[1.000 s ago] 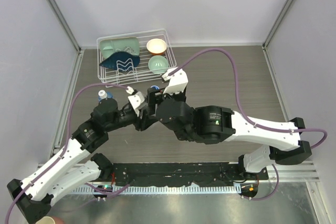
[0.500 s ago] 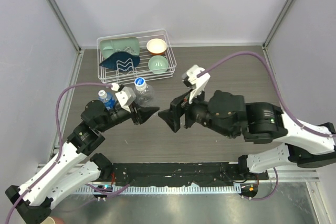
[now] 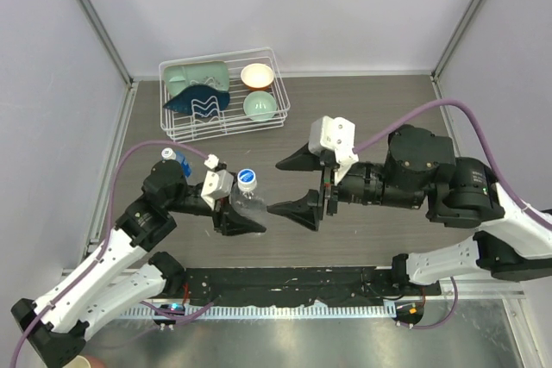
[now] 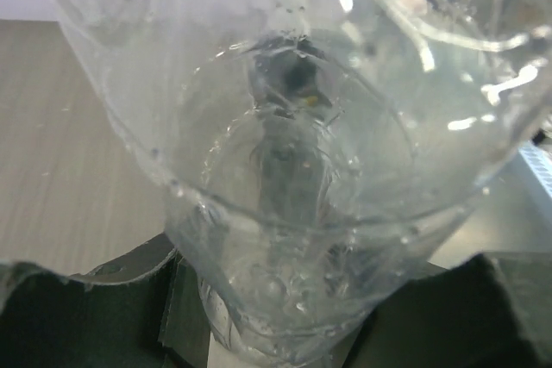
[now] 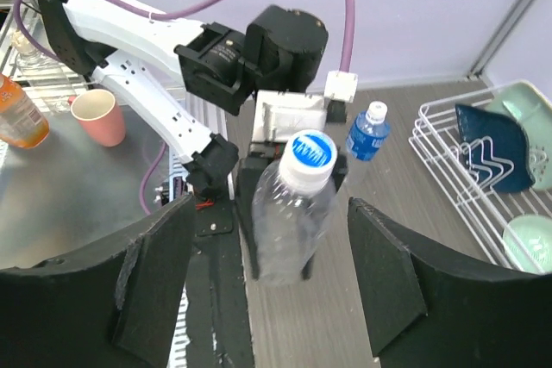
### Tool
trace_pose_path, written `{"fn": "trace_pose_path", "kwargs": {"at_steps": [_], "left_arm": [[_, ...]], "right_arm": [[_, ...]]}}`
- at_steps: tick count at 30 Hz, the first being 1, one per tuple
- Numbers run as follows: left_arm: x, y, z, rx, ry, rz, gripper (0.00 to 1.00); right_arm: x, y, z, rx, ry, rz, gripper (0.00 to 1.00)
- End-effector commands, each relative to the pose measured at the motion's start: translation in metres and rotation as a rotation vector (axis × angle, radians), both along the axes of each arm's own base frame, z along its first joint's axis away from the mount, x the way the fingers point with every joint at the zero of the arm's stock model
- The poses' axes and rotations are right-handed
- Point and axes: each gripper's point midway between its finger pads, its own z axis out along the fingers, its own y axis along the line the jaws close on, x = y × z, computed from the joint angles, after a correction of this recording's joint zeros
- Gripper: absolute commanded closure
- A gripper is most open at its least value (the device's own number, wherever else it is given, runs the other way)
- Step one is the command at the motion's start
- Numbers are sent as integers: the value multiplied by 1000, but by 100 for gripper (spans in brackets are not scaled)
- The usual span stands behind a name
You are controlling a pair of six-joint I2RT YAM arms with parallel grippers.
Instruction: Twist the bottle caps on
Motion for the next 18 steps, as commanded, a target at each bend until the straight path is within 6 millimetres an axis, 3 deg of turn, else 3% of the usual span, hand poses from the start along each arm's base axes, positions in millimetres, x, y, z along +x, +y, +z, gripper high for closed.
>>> {"fn": "trace_pose_path", "kwargs": {"at_steps": [1, 7, 18], "left_arm": [[-43, 9, 20, -38, -53, -260, 100], [-62, 17, 18, -42, -75, -373, 100], [-59, 17, 15, -35, -74, -352, 100]], "right_arm": [[-7, 17, 17, 22, -69, 168, 25], [-5, 35, 7, -16, -28, 271, 25], [-25, 51, -9, -61, 4, 432, 26]]}}
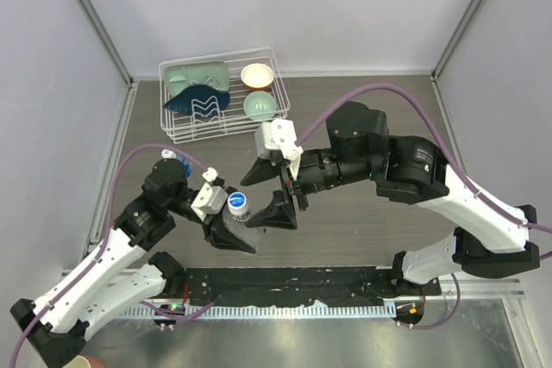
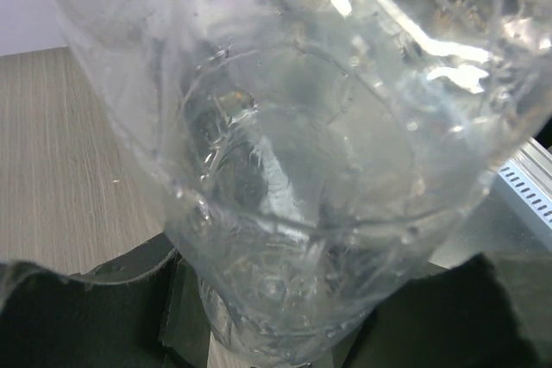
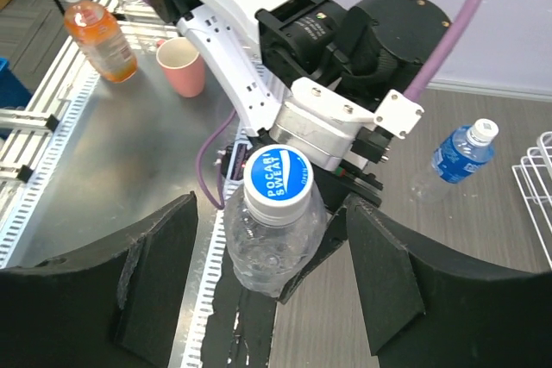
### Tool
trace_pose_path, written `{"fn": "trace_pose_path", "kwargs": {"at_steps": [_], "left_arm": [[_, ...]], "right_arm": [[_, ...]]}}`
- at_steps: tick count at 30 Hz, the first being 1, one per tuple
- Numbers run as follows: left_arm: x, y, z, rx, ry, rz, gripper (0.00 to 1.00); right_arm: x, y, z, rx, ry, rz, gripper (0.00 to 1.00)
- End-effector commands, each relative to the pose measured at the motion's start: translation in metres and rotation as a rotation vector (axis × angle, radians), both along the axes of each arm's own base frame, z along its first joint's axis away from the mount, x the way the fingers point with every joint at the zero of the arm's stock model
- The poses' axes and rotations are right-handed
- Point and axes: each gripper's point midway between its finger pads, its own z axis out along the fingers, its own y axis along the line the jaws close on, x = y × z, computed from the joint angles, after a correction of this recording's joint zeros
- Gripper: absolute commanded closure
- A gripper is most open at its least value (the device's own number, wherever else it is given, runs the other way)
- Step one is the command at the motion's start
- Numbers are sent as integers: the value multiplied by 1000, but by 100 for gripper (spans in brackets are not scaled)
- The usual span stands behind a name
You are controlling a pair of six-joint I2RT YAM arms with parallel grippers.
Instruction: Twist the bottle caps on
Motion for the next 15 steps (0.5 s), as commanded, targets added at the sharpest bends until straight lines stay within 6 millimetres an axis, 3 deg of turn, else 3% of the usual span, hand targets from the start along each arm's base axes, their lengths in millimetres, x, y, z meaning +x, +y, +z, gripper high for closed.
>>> {"fn": "trace_pose_path", "kwargs": {"at_steps": [1, 15], "left_arm": [[-5, 3, 14, -39, -53, -21, 100], [-7, 5, 14, -39, -58, -13, 100]], "right_arm": [[-13, 0, 16, 45, -17, 91, 27], [4, 13, 17, 50, -37, 65, 32]]}}
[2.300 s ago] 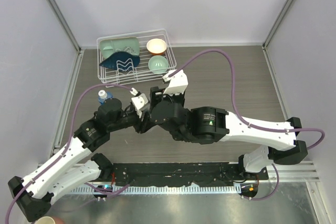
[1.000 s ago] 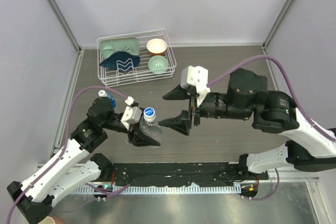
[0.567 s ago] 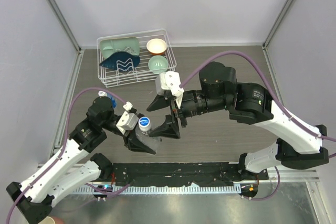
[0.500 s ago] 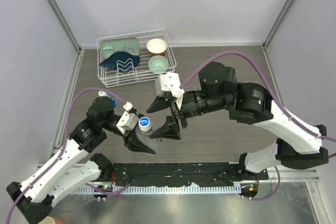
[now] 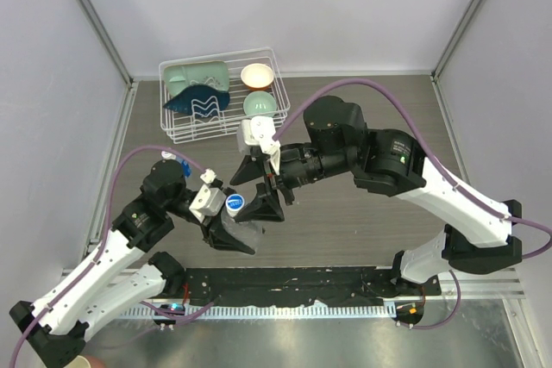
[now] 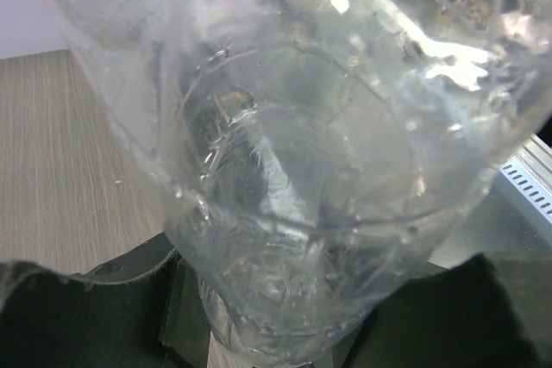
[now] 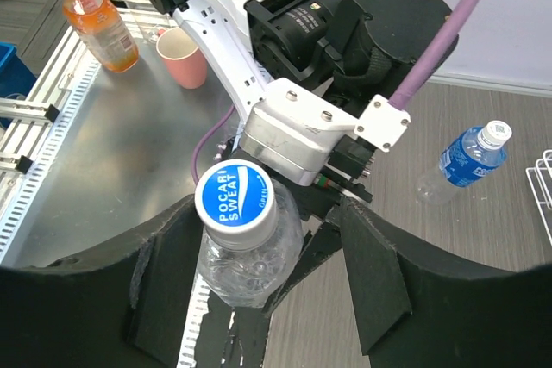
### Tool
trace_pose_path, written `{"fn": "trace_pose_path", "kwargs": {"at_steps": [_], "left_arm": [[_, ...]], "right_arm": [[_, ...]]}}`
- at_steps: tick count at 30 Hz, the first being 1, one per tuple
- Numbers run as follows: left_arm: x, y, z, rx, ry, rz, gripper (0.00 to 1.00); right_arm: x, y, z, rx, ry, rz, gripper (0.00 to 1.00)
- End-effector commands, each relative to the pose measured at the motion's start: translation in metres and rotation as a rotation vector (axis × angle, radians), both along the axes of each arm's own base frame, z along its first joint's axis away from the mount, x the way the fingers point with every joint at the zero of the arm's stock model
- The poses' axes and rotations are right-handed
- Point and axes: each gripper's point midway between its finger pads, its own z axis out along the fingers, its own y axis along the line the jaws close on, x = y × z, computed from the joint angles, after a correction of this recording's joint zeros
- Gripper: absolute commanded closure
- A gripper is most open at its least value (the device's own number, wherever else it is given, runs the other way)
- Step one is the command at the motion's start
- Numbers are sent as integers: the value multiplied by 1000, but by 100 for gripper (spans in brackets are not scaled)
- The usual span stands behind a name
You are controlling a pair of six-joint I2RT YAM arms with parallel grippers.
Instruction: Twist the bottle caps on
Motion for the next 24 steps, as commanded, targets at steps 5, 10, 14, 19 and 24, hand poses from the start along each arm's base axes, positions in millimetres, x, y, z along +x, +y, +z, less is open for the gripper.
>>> {"fn": "trace_pose_path", "kwargs": {"at_steps": [5, 10, 14, 19, 24], "left_arm": [[-4, 3, 10, -30, -45, -6, 100], [-1, 2, 9, -28, -46, 9, 100], [1, 1, 8, -27, -47, 24, 100], [3, 1, 9, -25, -45, 35, 100], [10, -2, 7, -20, -47, 80, 100]], "right_arm": [[0, -9, 37, 110, -57, 7, 32], [-3, -9, 40, 118, -55, 28, 34], [-4, -7, 39, 113, -48, 37, 40], [-4, -5, 35, 100, -43, 40, 55], [-3, -6, 28, 76, -31, 36, 75]]}}
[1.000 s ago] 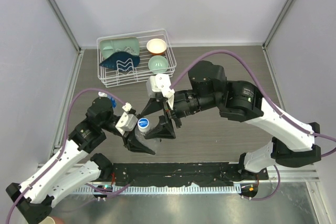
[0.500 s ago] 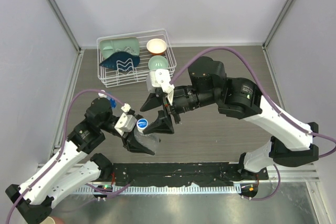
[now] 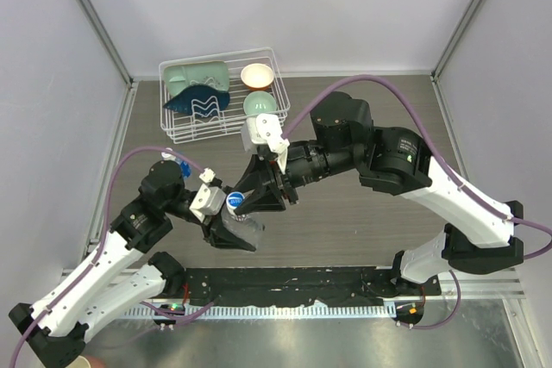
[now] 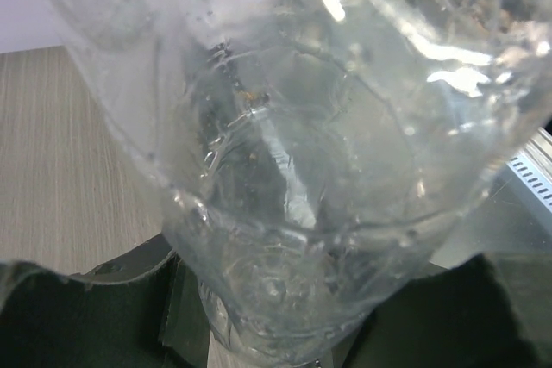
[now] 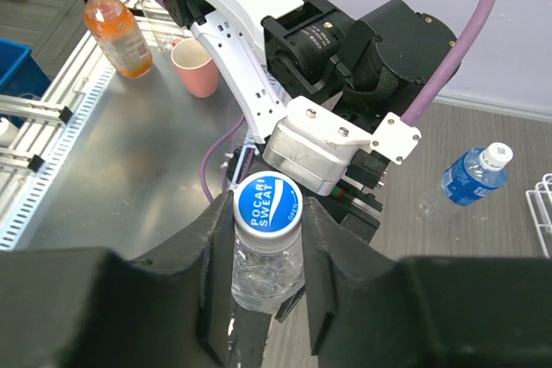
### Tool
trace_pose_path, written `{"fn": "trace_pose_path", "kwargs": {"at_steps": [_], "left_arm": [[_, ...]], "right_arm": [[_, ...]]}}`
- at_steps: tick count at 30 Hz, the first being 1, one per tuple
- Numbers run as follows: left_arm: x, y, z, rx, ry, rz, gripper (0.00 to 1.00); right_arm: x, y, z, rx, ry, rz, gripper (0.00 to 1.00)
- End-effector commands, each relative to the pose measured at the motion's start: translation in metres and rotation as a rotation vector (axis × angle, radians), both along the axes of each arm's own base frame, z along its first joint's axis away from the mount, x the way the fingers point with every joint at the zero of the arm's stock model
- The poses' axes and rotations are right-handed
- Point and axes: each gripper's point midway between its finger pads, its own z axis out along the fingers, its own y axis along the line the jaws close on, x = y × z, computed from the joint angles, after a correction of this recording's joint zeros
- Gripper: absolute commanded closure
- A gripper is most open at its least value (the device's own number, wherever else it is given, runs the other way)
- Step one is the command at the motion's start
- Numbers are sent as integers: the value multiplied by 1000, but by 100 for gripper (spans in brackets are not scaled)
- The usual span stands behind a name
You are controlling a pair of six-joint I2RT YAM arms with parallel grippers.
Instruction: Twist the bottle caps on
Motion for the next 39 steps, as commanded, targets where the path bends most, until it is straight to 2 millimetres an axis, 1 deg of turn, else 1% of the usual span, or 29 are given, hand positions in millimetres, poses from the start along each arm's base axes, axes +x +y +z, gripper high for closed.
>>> {"fn": "trace_pose_path", "kwargs": {"at_steps": [1, 2, 3, 6, 7, 9, 10, 13, 14, 15, 17, 19, 20, 24, 26, 29, 30, 31, 32, 33, 34, 35, 36, 37, 38, 39], "left_arm": [[7, -2, 9, -25, -45, 49, 100], [10, -2, 9, -26, -50, 64, 100], [18, -4, 11, -28, -62, 113, 100], [40, -7, 14, -32, -89, 235, 100], [55, -8, 14, -29, -98, 322, 100], [67, -8, 18, -40, -108, 392, 100], [77, -7, 18, -40, -110, 448, 100], [86, -6, 24, -55, -123, 502, 100], [92, -4, 26, -60, -128, 541, 100], [96, -4, 29, -71, -129, 561, 100], [102, -2, 33, -84, -141, 599, 100], [106, 0, 38, -98, -148, 629, 100], [109, 1, 39, -100, -153, 644, 100], [129, 10, 44, -109, -157, 773, 100], [135, 12, 45, -115, -163, 807, 100], [141, 15, 45, -121, -168, 842, 100], [141, 16, 44, -120, -169, 845, 100], [142, 15, 42, -117, -171, 845, 100], [142, 15, 39, -111, -171, 844, 100], [141, 15, 38, -108, -170, 841, 100], [140, 15, 36, -104, -168, 835, 100], [139, 15, 33, -99, -165, 830, 100], [139, 15, 31, -94, -163, 832, 100], [138, 16, 31, -96, -163, 829, 100], [138, 15, 27, -90, -157, 828, 100], [137, 15, 26, -89, -155, 825, 100]], "right_arm": [[2, -1, 12, 32, -16, -10, 78], [5, -1, 8, 19, -14, -28, 81], [14, -2, 2, -6, -14, -82, 88], [34, -3, -22, -91, 6, -208, 94], [49, -4, -36, -133, 0, -295, 95], [67, -8, -52, -181, 3, -406, 99], [83, -12, -68, -226, 3, -514, 99], [107, -18, -95, -296, 36, -679, 99], [119, -23, -100, -313, 16, -752, 99], [124, -22, -109, -335, 36, -800, 99], [136, -26, -118, -346, 70, -908, 99], [144, -24, -126, -349, 102, -981, 99], [150, -26, -127, -335, 133, -1044, 99], [158, -19, -133, -300, 226, -1145, 99], [161, -13, -141, -297, 271, -1181, 99], [168, -8, -145, -275, 293, -1231, 99], [168, -3, -142, -251, 305, -1233, 97], [169, 0, -141, -243, 310, -1228, 91], [168, 3, -137, -232, 314, -1217, 75], [165, 10, -123, -198, 321, -1171, 62], [162, 13, -114, -178, 323, -1133, 53], [159, 13, -92, -115, 330, -1095, 42], [156, 13, -74, -73, 335, -1066, 37], [151, 13, -62, -53, 329, -1021, 31], [147, 7, -46, -22, 332, -1003, 24], [145, 3, -30, 13, 330, -987, 22]]}}
